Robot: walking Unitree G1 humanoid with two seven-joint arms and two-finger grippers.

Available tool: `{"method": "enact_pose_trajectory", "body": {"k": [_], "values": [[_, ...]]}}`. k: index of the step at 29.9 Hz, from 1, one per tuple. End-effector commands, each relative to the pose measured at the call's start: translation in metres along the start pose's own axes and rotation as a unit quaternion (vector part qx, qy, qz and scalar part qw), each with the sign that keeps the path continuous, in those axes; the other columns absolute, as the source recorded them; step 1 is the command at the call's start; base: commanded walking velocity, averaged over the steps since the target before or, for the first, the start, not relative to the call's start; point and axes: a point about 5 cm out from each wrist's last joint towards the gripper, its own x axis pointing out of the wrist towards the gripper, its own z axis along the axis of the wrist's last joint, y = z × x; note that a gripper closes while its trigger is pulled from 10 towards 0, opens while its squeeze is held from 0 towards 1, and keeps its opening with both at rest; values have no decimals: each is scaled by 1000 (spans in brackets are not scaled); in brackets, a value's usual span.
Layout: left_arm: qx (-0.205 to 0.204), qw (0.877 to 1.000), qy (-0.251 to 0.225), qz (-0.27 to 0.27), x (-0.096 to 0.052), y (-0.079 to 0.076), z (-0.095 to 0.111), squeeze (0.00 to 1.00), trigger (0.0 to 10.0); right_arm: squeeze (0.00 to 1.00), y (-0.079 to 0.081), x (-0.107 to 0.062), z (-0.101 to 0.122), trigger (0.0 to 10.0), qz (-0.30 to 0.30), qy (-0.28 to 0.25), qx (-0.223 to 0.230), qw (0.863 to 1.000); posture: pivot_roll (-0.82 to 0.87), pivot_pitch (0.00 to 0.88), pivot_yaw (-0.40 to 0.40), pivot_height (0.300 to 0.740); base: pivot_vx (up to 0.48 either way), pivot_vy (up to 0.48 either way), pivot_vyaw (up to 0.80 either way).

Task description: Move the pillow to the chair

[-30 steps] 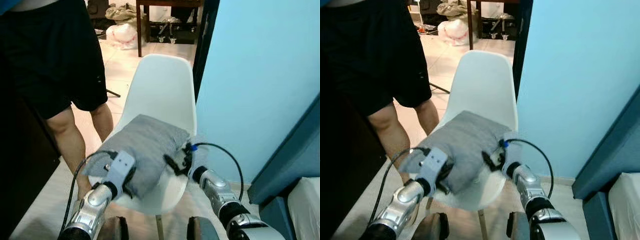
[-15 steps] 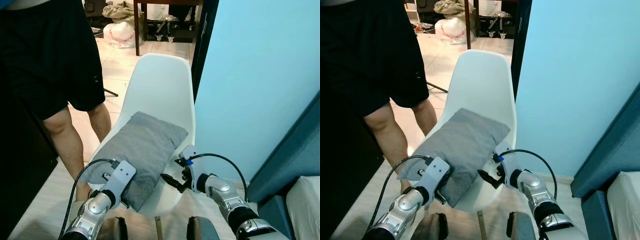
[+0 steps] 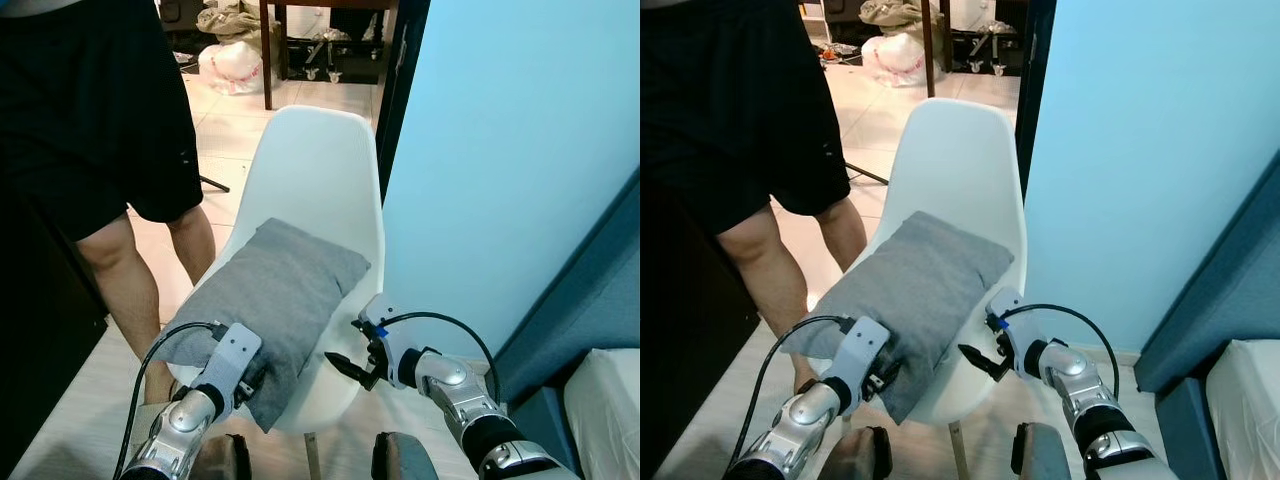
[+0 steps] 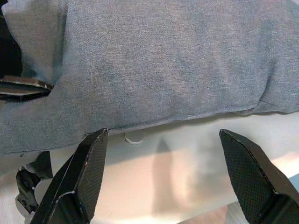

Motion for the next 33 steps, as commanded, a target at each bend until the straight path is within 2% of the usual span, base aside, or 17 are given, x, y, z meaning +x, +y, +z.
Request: {"method": "enact_pose_trajectory", "body": {"k": [1,4,8,11,12,14,15,16,17,18,24,26,29,30,31,33], "values": [[-6,998,-58,-1,-2,6,21,1000,10000,0,-2,-1,3,10000,-1,-8,-2,1000,34,0,-91,586,0,0,0],[-13,998,-66,-2,-6,7,23,1000,10000,0,-3,-2,4,10000,-1,-9,-1,1000,34,0,-91,586,0,0,0],[-29,995,-91,-6,-28,6,20,1000,10000,0,-6,-1,6,10000,-18,-13,-2,1000,48,0,-95,586,0,0,0],[-35,994,-100,-6,-34,6,19,1000,10000,0,-7,-1,7,10000,-24,-17,-3,1000,52,0,-97,586,0,0,0],[-54,992,-113,15,-43,11,17,1000,10000,0,-8,1,10,10000,-37,-24,-2,999,60,0,-99,586,0,0,0],[-58,991,-116,21,-45,12,17,1000,10000,0,-9,1,10,10000,-40,-25,-1,999,60,0,-99,586,0,0,0],[-80,989,-120,40,-49,17,14,204,10000,0,-10,1,11,10000,-50,-25,-2,998,59,0,-100,586,0,0,0],[-94,986,-123,53,-52,20,12,204,10000,0,-12,1,11,10000,-57,-25,-3,998,59,0,-100,586,0,0,0],[-102,985,-124,58,-57,23,11,0,10000,0,-13,0,11,10000,-67,-24,-5,997,60,0,-101,586,0,0,0],[-105,985,-123,57,-62,24,9,0,10000,0,-15,0,11,10000,-77,-20,-6,997,60,0,-101,586,0,0,0],[-63,993,-93,23,-81,25,-1,0,10000,0,-19,-1,11,10000,-100,-13,-11,995,66,0,-105,586,0,0,0],[-55,995,-83,32,-92,29,-9,0,10000,0,-19,0,11,10000,-105,-13,-11,994,66,0,-105,586,0,0,0],[-54,995,-80,37,-96,30,-10,0,10000,0,-19,0,11,10000,-106,-12,-12,994,66,0,-105,586,0,0,0],[-54,994,-77,59,-101,38,-14,0,10000,0,-19,0,11,10000,-107,-12,-14,994,72,0,-106,586,0,0,0],[-54,994,-77,59,-101,38,-14,0,10000,0,-19,0,11,10000,-107,-12,-14,994,72,0,-106,586,0,0,0],[-61,989,-62,121,-114,64,-24,0,10000,0,-20,0,13,10000,-112,-16,-18,993,78,0,-111,586,0,0,0]]}}
